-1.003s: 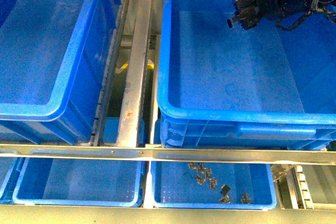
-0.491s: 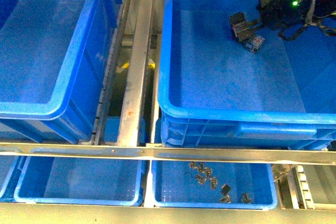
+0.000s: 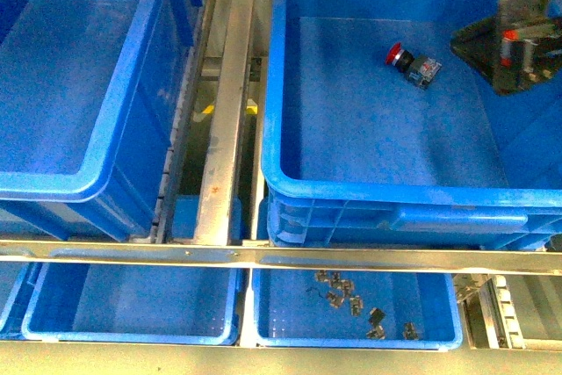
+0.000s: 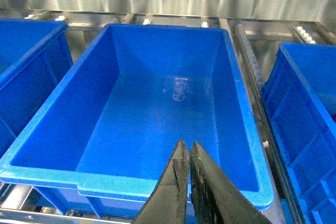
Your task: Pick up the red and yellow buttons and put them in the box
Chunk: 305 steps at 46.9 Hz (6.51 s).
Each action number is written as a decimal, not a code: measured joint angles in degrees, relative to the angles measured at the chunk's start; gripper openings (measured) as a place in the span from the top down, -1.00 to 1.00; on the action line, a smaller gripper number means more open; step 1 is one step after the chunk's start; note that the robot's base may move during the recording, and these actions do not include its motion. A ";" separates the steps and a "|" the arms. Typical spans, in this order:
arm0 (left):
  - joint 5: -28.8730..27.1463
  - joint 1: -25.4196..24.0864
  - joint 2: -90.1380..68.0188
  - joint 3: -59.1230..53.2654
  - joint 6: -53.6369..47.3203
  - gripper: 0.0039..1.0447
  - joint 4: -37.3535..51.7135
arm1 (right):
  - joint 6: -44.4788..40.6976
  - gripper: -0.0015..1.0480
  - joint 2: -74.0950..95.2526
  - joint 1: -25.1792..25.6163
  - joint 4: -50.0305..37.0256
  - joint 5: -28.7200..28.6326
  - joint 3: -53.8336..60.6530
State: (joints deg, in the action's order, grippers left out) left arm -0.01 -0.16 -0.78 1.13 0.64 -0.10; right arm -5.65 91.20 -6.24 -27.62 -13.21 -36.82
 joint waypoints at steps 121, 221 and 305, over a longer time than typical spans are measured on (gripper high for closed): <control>0.00 0.02 0.00 0.00 -0.04 0.96 0.00 | 5.97 0.93 -90.79 6.12 27.50 13.31 35.58; -0.02 0.11 0.00 0.00 -0.20 -0.85 0.09 | 5.84 -0.88 -90.95 6.27 27.67 13.18 35.63; -8.31 9.73 -120.41 69.79 12.17 -0.85 -0.20 | 5.84 -0.88 -90.97 6.25 27.67 13.20 35.63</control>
State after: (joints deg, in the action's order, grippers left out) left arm -8.32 9.56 -121.19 70.91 12.82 -0.30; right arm 0.19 0.23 0.01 0.05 -0.01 -1.19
